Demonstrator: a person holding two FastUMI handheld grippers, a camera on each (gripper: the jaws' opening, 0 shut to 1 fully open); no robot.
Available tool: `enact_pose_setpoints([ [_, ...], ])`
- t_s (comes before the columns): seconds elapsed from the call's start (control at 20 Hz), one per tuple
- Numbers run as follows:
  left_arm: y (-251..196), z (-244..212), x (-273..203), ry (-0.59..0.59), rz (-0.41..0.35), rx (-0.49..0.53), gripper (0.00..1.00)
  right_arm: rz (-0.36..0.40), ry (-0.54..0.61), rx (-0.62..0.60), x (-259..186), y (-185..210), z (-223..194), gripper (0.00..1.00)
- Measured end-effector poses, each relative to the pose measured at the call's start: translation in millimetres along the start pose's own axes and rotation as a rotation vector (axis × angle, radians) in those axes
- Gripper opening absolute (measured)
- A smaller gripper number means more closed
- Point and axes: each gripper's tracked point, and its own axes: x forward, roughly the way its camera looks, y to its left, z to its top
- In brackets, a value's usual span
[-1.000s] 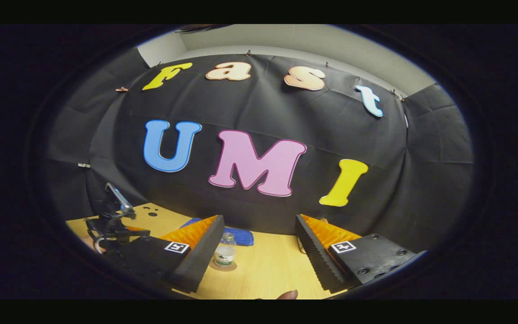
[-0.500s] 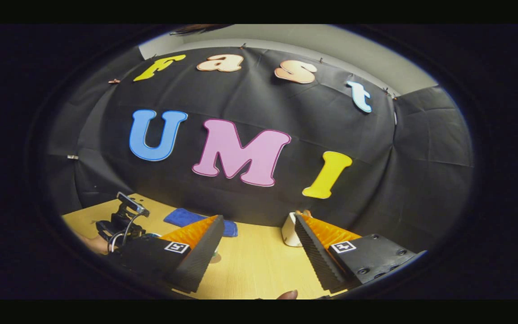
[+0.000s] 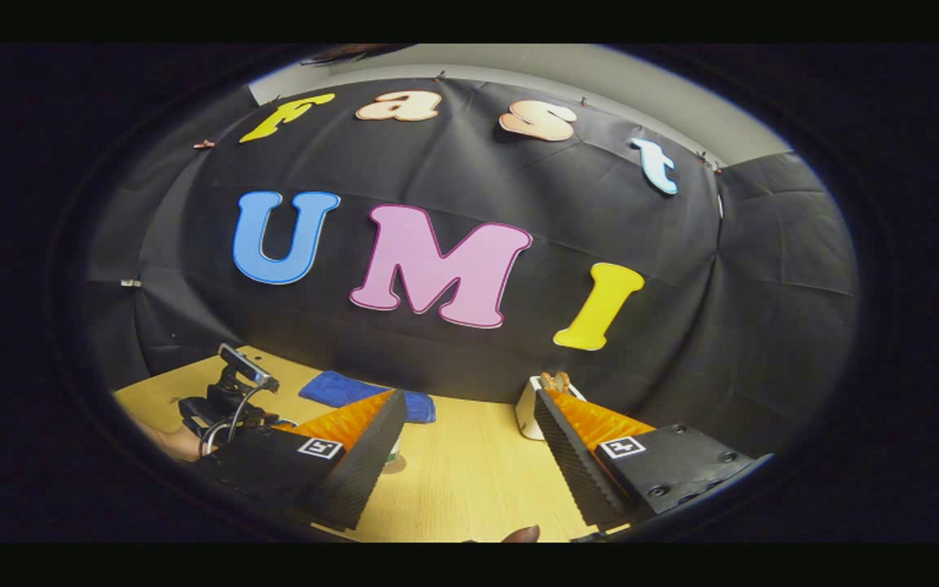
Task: Open the teacup lid with one hand, grasp the water bottle and pour water into the teacup with the other hand; after pouring, place the water bottle on the coaster and then close the teacup lid.
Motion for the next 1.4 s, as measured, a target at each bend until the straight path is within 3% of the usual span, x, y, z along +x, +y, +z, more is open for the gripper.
enact_pose_setpoints([
  [0.3,-6,29,-22,-0.066,-0.017,-0.030,0.30,0.050,0.013,0.000,13,15,-20,0.98],
  [0.45,-3,55,-50,-0.123,-0.011,-0.069,0.29,0.112,0.032,0.023,30,37,-44,0.98],
  [0.55,-1,67,-66,-0.142,-0.010,-0.071,0.26,0.152,0.045,0.048,43,51,-63,0.98],
  [0.8,22,85,-123,-0.167,0.034,-0.136,0.29,0.240,0.114,0.076,91,87,-123,0.98],
  [0.85,28,87,-134,-0.166,0.047,-0.150,0.26,0.250,0.129,0.079,102,95,-136,0.98],
  [0.9,35,89,-145,-0.166,0.062,-0.158,0.33,0.263,0.153,0.082,112,103,-149,0.98],
  [0.95,41,89,-155,-0.166,0.076,-0.165,0.29,0.271,0.175,0.087,121,109,-161,0.98],
  [1.4,60,79,-203,-0.133,0.132,-0.149,0.29,0.283,0.275,0.092,173,142,-222,0.98],
])
